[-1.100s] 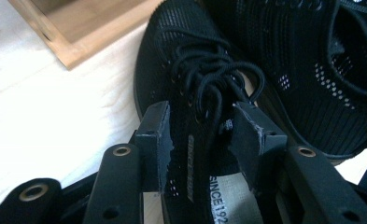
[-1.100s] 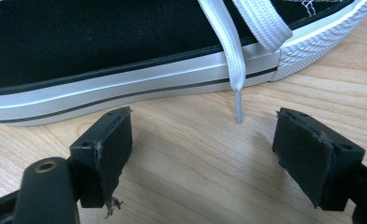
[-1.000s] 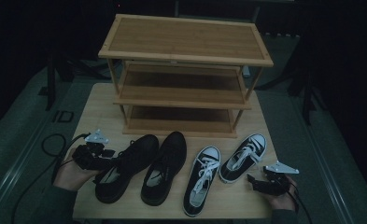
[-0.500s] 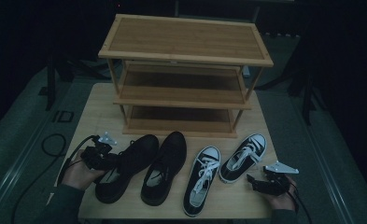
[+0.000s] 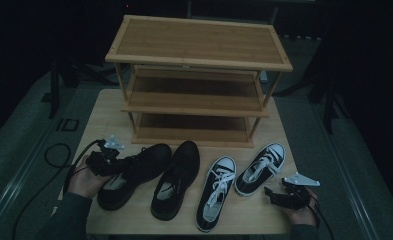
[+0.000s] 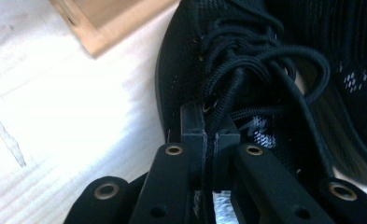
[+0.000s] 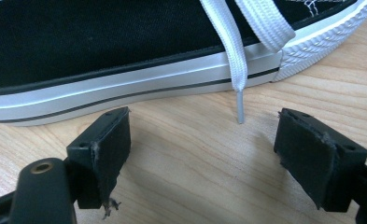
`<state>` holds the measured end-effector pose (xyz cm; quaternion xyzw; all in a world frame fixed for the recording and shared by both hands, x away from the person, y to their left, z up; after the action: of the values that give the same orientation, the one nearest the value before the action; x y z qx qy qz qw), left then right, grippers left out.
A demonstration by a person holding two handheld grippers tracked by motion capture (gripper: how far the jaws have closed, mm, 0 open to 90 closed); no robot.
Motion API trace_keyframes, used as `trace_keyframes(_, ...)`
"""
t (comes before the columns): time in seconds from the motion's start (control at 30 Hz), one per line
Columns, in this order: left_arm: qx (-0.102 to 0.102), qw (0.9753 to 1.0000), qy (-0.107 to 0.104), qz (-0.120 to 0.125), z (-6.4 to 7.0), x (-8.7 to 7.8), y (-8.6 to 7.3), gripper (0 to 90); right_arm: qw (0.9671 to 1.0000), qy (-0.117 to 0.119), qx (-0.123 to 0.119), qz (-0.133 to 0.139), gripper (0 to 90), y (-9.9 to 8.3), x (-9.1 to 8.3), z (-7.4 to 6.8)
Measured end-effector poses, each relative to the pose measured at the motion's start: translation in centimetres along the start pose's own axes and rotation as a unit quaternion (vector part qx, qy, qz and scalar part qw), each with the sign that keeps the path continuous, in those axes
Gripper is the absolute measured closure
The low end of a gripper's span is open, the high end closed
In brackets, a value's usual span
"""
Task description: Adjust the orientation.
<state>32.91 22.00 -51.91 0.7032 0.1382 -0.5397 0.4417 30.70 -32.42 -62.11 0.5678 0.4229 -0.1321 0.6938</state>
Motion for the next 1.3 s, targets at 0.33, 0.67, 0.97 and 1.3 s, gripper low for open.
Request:
trace_keyframes(0.33,-0.026,0.9992,0.010,0.029,-2.5,0.0,1.1,87.8,1.0000,0.000,0.000,0.000,18.3,0.0,0.0,0.0)
trace_keyframes(0.67,-0.037,0.9980,0.018,0.048,-4.6,1.5,1.9,87.7,1.0000,0.000,0.000,0.000,18.3,0.0,0.0,0.0)
trace_keyframes(0.97,-0.029,0.9986,0.013,0.041,-5.6,1.9,1.7,81.9,1.0000,0.000,0.000,0.000,18.2,0.0,0.0,0.0)
trace_keyframes(1.3,-0.050,0.9980,-0.001,0.039,-5.7,0.8,1.0,59.2,1.0000,0.000,-0.001,0.000,18.1,0.0,0.0,0.0)
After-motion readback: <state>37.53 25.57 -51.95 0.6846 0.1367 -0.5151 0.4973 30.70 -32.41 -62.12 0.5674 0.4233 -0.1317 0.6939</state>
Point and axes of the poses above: each handheld gripper's, and its own axes: x roughly forward along the jaws, y roughly out of its top, z roughly to its right, the point moved 5 cm from there along x, roughly forward along the jaws, and after that the axes turned 6 degrees about -z, right-handed, at the moved point
